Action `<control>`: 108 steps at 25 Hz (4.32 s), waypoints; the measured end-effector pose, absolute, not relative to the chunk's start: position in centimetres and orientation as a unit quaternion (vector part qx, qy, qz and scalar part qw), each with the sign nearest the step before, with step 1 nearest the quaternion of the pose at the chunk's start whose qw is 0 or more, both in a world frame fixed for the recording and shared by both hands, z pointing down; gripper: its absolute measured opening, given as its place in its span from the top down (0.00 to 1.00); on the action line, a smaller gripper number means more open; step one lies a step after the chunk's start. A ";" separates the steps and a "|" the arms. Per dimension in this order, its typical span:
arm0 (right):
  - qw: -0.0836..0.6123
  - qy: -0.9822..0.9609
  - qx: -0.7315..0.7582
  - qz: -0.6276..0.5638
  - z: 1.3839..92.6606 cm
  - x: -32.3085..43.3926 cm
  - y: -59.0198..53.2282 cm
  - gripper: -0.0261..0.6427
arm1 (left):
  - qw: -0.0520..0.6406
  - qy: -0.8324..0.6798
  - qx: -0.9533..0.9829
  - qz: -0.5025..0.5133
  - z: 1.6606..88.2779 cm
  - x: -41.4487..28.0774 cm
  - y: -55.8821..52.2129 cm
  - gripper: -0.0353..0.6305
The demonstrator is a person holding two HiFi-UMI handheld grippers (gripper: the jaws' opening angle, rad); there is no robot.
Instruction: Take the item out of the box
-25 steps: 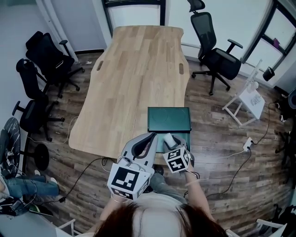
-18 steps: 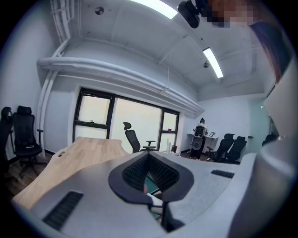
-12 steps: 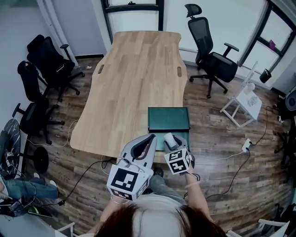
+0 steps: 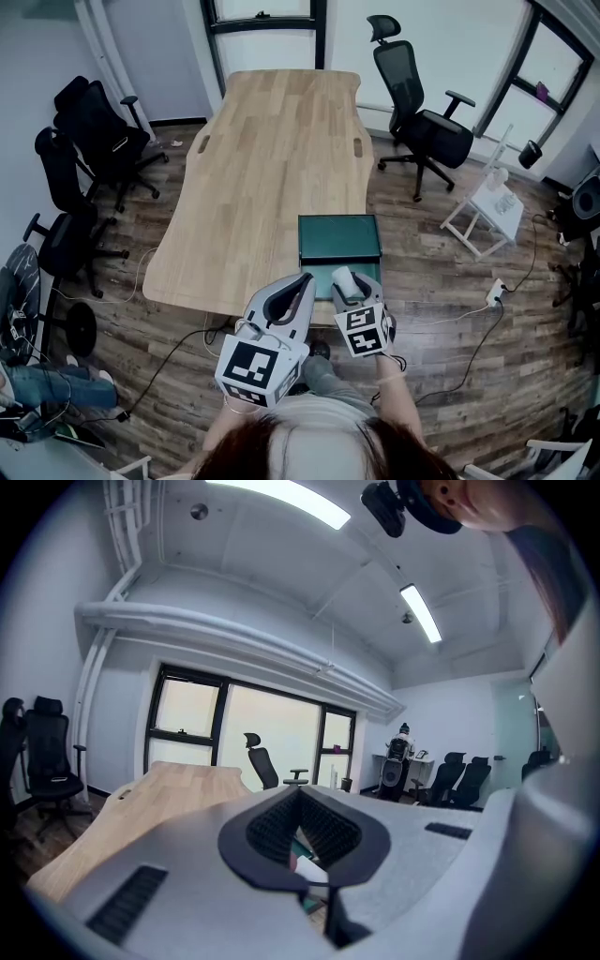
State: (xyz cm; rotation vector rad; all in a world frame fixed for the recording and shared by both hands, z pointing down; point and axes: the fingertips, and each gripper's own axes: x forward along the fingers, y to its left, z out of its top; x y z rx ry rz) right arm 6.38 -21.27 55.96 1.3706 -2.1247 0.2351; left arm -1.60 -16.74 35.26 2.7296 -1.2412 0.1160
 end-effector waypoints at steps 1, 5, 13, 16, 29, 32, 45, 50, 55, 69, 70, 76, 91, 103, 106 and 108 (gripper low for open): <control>0.294 -0.799 0.518 0.087 55.7 6.4 -21.0 0.66 | 0.070 -0.412 0.908 0.037 35.2 -1.7 -16.4 0.94; 0.287 -0.797 0.525 0.081 54.8 6.4 -20.0 0.66 | 0.069 -0.409 0.909 0.034 35.0 -1.9 -15.2 0.94; 0.258 -0.802 0.533 0.072 53.0 5.4 -18.0 0.66 | 0.067 -0.404 0.912 0.029 34.7 -2.8 -12.8 0.94; 0.248 -0.804 0.536 0.070 52.4 5.0 -17.1 0.66 | 0.066 -0.401 0.913 0.027 34.6 -3.1 -11.8 0.94; 0.213 -0.803 0.554 0.051 49.8 3.8 -13.3 0.66 | 0.056 -0.399 0.915 0.019 34.2 -4.8 -7.4 0.94; 0.206 -0.803 0.557 0.045 49.1 3.6 -12.2 0.66 | 0.057 -0.400 0.915 0.017 34.2 -5.1 -6.3 0.94; 0.161 -0.804 0.573 0.023 45.7 3.0 -8.2 0.66 | 0.052 -0.402 0.914 0.013 34.3 -6.2 -2.9 0.94; 0.142 -0.805 0.576 0.019 44.2 2.9 -6.8 0.66 | 0.047 -0.401 0.915 0.008 33.9 -6.5 -2.1 0.94; 0.117 -0.807 0.579 0.011 42.6 3.0 -5.4 0.66 | 0.047 -0.399 0.916 0.005 33.7 -6.5 -1.4 0.94; 0.060 -0.807 0.587 -0.019 37.6 3.5 -2.2 0.66 | 0.046 -0.403 0.914 -0.004 33.3 -6.9 -1.1 0.94; 0.056 -0.808 0.587 -0.020 37.3 3.5 -2.0 0.66 | 0.046 -0.403 0.914 -0.004 33.3 -6.8 -1.1 0.94; 0.034 -0.812 0.582 -0.018 35.7 3.6 -1.2 0.66 | 0.045 -0.402 0.914 -0.004 33.1 -6.6 -1.3 0.94; 0.016 -0.807 0.589 -0.041 34.1 2.8 0.9 0.66 | 0.042 -0.398 0.916 0.001 33.4 -6.9 -0.4 0.94; 0.017 -0.800 0.598 -0.051 33.4 2.1 1.4 0.67 | 0.049 -0.390 0.920 0.004 33.5 -6.9 -0.3 0.94; 0.016 -0.798 0.600 -0.050 33.2 2.2 1.5 0.67 | 0.042 -0.386 0.922 0.000 33.3 -6.6 -0.6 0.94; 0.018 -0.797 0.601 -0.052 33.1 2.4 1.4 0.67 | 0.046 -0.386 0.921 -0.001 33.4 -6.4 -0.8 0.94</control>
